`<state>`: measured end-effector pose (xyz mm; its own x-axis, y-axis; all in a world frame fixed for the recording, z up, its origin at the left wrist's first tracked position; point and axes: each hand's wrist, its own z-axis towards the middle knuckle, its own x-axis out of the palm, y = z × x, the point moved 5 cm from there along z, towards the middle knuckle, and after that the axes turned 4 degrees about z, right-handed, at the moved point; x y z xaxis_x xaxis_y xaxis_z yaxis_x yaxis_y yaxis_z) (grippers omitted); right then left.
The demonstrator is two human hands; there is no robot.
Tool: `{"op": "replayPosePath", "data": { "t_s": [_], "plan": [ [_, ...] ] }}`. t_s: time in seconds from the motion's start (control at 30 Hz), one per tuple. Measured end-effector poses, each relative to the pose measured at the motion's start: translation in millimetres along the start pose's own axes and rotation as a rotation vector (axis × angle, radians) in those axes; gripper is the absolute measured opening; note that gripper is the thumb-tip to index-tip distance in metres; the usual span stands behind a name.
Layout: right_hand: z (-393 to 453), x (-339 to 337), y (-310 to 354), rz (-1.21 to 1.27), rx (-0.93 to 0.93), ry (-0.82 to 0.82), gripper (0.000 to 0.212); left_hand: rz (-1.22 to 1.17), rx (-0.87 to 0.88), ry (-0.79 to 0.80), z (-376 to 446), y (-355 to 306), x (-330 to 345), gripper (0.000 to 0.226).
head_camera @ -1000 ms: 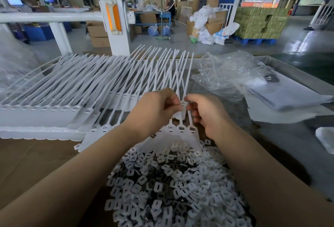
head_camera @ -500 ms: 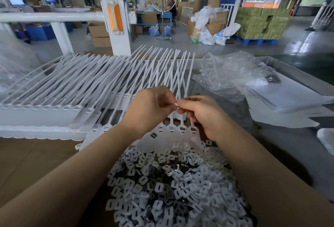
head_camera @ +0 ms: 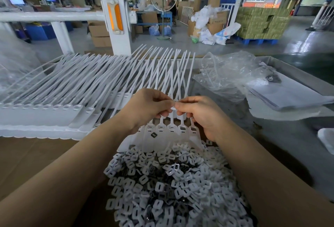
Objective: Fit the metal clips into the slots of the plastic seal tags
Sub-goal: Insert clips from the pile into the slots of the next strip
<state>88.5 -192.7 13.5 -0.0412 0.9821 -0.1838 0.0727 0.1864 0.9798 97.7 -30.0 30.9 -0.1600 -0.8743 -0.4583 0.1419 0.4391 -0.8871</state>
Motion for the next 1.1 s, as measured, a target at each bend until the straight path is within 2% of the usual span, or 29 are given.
{"op": "replayPosePath", "data": {
  "t_s": [0.13,0.23,0.37,0.77,0.97,1.1],
  "plan": [
    [0,0,-1,0.014,0.022,0.020,0.004,0.003,-0.025,0.038,-2,0,3,0.010],
    [4,-3,-4,0.094,0.060,-0.089,0.009,0.039,-0.058,0.055,-5,0,9,0.017],
    [7,-9,-9,0.190,0.118,-0.192,0.012,0.205,-0.064,0.094,-9,1,26,0.021],
    [10,-7,-12,0.173,0.112,-0.197,0.011,0.513,-0.034,0.054,-9,0,43,0.026],
    [8,-6,-11,0.166,0.094,-0.184,0.010,0.554,-0.046,0.054,-11,-5,42,0.016],
    [8,-5,-10,0.158,0.083,-0.174,0.010,0.561,-0.122,0.047,-10,0,39,0.016]
  ]
}}
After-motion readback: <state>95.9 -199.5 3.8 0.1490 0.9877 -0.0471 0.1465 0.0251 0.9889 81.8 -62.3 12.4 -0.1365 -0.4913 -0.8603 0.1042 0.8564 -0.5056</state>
